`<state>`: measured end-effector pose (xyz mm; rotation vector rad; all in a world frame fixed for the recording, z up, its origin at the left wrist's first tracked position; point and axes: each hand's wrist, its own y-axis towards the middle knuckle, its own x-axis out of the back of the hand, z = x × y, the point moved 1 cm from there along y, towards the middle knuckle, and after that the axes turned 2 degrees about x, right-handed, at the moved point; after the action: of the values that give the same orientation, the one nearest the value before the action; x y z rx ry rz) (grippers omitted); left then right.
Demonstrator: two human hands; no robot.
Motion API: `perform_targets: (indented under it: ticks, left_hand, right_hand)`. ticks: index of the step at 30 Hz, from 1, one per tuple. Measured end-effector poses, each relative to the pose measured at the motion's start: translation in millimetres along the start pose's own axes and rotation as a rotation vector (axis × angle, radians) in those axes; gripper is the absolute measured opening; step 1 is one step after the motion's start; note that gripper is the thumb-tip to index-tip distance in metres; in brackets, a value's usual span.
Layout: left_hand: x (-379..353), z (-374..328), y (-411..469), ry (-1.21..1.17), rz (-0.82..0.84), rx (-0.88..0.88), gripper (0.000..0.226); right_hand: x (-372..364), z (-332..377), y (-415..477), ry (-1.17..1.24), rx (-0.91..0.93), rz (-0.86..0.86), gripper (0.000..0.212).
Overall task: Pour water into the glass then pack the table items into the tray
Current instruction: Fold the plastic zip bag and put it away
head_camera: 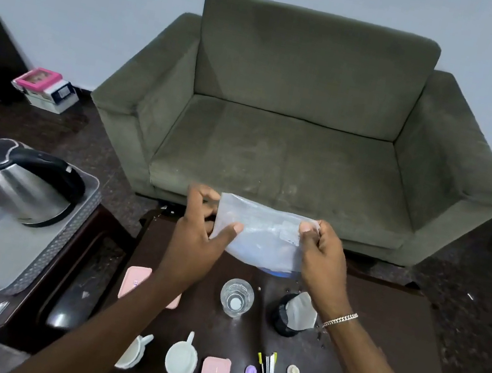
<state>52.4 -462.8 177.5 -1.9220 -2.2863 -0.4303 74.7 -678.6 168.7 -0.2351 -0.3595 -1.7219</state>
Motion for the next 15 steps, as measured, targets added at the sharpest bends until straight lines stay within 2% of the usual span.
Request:
perform_targets:
  ticks: [3,4,6,7,8,11,15]
  left_hand:
    - [14.0,10.0,-9.2,0.124,0.079,-0.065,0.017]
    - [22.6,15.6,-10.5,0.121,0.083,-0.039,0.017]
    - [44.8,28.2,-10.0,0.113,0.052,0.035,0.028]
    - [59.9,36.2,-8.9,0.114,0.042,0.067,0.033]
    - [76.0,44.3,-8.5,0.120,0.047,0.093,0.037]
    - [128.5,73.6,-12.5,0.203,0.076,0.110,0.048]
    - [215.5,112.9,-25.3,0.289,0.031,0.157,0.051]
  right_hand:
    - [-24.4,1.8,-6.3,-0.032,0.047,0.001,0.010]
    - [-33.4,4.3,-9.3,-0.003,0.058,0.027,0.005]
    - [-51.6,10.3,-15.0,0.082,0.099,0.151,0.040]
    - [-63.9,13.1,-17.1,0.097,0.112,0.220,0.052]
    - [-77.6,16.0,-19.7,0.094,0.123,0.285,0.055]
    - [-128.4,21.9,-32.4,0.031,0.101,0.399,0.040]
    - [-214.9,36.5,-60.8,-0.061,0.096,0.460,0.036]
